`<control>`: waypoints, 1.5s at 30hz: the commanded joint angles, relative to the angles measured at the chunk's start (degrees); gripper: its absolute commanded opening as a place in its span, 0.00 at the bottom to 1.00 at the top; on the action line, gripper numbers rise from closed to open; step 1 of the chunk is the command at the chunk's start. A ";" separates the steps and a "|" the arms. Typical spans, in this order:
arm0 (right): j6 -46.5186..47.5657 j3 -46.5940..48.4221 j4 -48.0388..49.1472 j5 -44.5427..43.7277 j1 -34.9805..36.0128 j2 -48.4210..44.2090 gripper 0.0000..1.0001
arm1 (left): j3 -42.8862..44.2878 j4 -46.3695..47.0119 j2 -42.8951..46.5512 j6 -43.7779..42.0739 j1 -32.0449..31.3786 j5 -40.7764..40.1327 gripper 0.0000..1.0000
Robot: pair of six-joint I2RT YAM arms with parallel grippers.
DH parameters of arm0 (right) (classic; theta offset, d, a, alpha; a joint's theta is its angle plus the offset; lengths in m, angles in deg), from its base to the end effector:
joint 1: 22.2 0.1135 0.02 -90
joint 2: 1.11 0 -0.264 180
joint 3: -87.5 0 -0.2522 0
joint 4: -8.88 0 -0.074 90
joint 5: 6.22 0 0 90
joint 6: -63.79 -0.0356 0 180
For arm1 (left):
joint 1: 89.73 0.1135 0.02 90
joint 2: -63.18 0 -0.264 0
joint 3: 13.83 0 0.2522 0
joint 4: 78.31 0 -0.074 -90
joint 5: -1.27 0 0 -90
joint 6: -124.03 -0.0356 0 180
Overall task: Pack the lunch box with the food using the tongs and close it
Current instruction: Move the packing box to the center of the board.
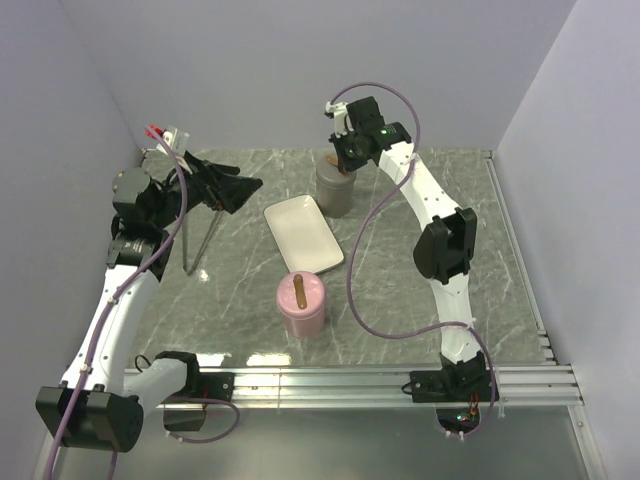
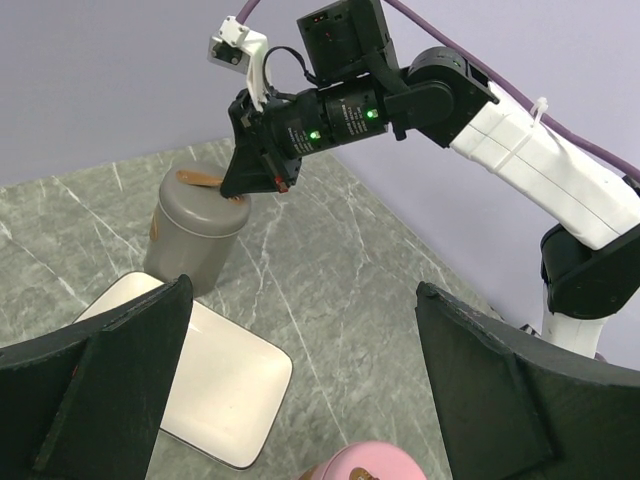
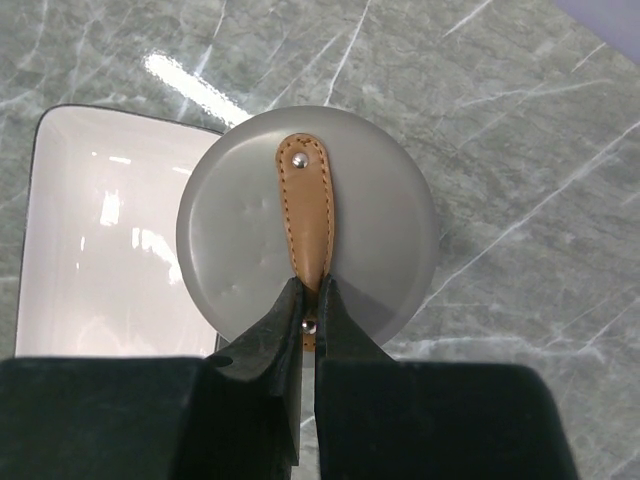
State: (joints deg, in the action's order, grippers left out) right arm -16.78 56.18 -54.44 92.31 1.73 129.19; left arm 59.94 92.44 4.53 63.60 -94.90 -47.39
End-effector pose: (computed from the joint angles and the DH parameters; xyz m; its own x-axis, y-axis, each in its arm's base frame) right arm 0.4616 0.2106 0.3172 -0.5555 -0.4238 -0.7154 -0.5962 0.8028 -0.0126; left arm 0.2233 -0.0438 0.4150 -0.2677 -0.3478 -0.8985 0.6783 0.5943 -0.4321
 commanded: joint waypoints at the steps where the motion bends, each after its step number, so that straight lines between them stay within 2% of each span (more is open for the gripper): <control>1: 3.31 0.70 -5.63 -4.23 -0.28 -1.89 0.00 | -0.77 2.17 0.73 0.50 0.16 1.28 0.99; 27: 9.55 -1.32 -15.83 -4.23 0.34 -5.67 0.00 | -0.34 0.16 1.17 0.41 0.16 1.72 0.99; 31: 10.69 -3.86 -18.64 -1.86 0.34 -6.02 0.00 | 0.38 -2.14 1.61 -2.13 0.16 1.20 0.99; 37: 12.28 -11.58 -19.52 -1.33 -0.10 -10.32 0.00 | -0.77 -1.79 2.40 -1.44 0.16 1.11 0.99; 45: 15.35 -17.39 -22.95 0.43 -0.28 -16.04 0.00 | 0.02 -1.96 2.14 -1.61 0.16 1.55 0.99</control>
State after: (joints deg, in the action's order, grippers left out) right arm -3.62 41.62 -68.17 91.61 1.92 116.08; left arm 58.15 89.97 5.55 62.96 -94.90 -46.56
